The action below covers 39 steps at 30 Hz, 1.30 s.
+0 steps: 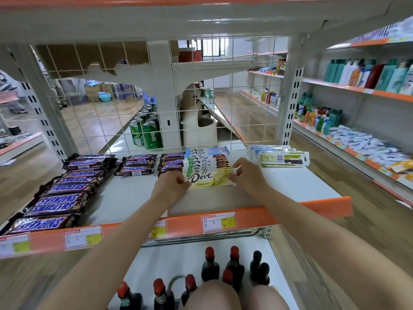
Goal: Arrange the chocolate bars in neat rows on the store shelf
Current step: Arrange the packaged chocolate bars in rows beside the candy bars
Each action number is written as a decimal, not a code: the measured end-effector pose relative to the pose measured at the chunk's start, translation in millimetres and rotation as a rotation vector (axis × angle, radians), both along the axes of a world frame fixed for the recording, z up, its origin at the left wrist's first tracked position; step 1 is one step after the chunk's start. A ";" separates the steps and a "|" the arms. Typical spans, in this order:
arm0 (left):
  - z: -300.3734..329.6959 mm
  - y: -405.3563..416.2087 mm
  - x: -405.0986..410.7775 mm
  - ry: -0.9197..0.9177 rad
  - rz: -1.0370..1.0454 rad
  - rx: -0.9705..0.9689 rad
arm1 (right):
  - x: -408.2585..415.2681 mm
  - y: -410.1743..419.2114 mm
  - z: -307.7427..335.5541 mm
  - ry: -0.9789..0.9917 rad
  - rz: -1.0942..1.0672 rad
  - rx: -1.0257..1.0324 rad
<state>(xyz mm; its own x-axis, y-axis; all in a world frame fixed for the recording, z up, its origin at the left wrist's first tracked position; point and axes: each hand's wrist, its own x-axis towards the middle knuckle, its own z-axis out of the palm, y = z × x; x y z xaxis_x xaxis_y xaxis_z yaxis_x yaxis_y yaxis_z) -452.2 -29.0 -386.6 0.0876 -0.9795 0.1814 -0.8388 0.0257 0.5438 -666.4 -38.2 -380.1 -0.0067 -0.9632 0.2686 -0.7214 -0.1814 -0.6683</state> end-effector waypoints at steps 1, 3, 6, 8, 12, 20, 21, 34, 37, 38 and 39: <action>0.6 -0.1 0.9 0.000 0.010 0.006 | 0.0 -0.4 -0.2 0.012 0.000 0.000; 2.8 1.2 1.6 -0.005 0.024 -0.003 | -0.8 -0.3 0.2 0.048 0.001 -0.005; 6.1 6.8 0.0 -0.064 0.020 -0.056 | -3.3 1.1 0.9 0.107 -0.005 -0.027; 8.4 10.4 -3.8 -0.115 -0.006 -0.158 | -5.7 2.2 0.7 0.143 -0.021 -0.055; 16.8 15.4 -22.0 -0.157 -0.126 -0.294 | -14.2 6.5 3.7 0.215 -0.052 -0.097; 28.4 14.2 -92.9 -0.289 -0.271 -0.195 | -55.4 22.4 8.9 0.374 -0.116 -0.013; 27.7 13.5 -101.7 -0.305 -0.287 -0.175 | -61.8 24.4 9.3 0.388 -0.128 -0.004; 22.3 10.6 -173.2 -0.440 -0.410 -0.193 | -132.5 40.4 8.4 0.426 -0.240 0.028; 23.9 6.6 -179.8 -0.447 -0.420 -0.202 | -139.5 37.0 6.2 0.420 -0.249 0.041; 23.7 5.3 -181.0 -0.450 -0.423 -0.198 | -141.4 35.7 5.3 0.418 -0.250 0.042; 22.9 3.5 -182.0 -0.456 -0.424 -0.198 | -143.5 34.1 4.2 0.419 -0.251 0.043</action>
